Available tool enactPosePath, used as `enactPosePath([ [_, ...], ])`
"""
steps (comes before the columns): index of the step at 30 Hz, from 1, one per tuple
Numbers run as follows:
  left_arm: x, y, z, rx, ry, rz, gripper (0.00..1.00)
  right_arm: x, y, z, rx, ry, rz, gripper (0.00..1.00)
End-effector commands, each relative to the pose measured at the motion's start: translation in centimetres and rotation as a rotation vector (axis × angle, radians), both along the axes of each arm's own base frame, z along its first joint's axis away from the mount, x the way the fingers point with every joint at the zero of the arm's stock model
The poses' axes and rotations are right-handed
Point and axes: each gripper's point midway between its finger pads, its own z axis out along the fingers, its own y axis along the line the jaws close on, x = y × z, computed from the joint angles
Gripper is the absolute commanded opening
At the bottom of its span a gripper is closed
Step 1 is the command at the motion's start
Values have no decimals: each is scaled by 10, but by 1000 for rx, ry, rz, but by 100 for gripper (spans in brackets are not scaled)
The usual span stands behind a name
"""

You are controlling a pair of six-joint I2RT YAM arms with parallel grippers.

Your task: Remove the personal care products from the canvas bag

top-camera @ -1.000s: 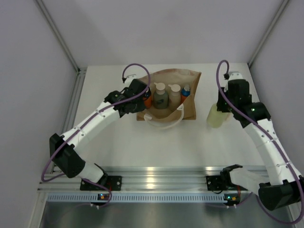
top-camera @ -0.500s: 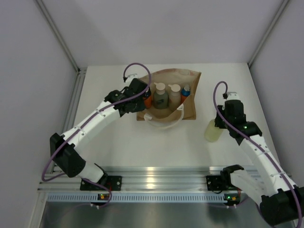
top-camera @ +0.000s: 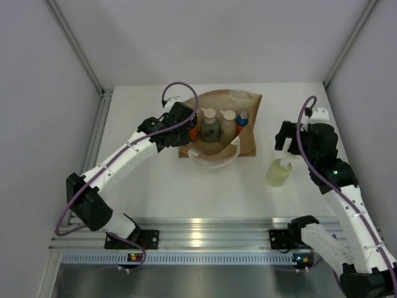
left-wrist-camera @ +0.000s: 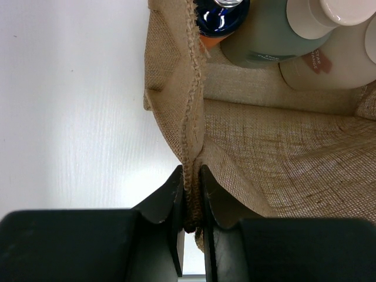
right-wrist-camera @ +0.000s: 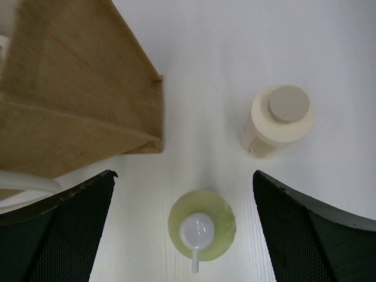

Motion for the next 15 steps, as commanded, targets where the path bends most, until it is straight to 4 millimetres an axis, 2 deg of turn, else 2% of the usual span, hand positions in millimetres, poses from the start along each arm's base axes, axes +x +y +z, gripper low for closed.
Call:
enactPosePath([
  [1, -7, 3, -5, 18, 47, -10, 0, 16, 8, 77, 59, -174, 25, 98],
  [2, -7, 1, -6, 21, 52, -19, 0, 17, 16, 102, 93, -219, 63, 98],
  [4, -5, -4, -7, 17, 63, -41, 0, 30, 30, 112, 120, -208, 112, 98],
  [5, -5, -6, -11, 24, 74, -51, 0, 31, 45, 132, 165, -231, 184, 97],
  [7, -5, -10, -13, 11, 85, -50, 0, 41, 66, 148, 205, -235, 254, 96],
  [9, -4, -11, -16, 6, 96, -43, 0, 44, 84, 158, 224, -235, 311, 96],
  [10, -4, -12, -17, 3, 100, -41, 0, 48, 99, 156, 226, -214, 348, 95],
  [11, -4, -13, -20, 6, 109, -43, 0, 49, 106, 167, 232, -231, 366, 95],
  [12, -4, -14, -22, 6, 115, -44, 0, 55, 113, 163, 230, -212, 377, 96],
  [13, -3, -15, -21, 1, 114, -44, 0, 53, 123, 170, 233, -222, 404, 96],
  [15, -3, -17, -22, -2, 120, -48, 0, 62, 133, 162, 220, -196, 415, 97],
])
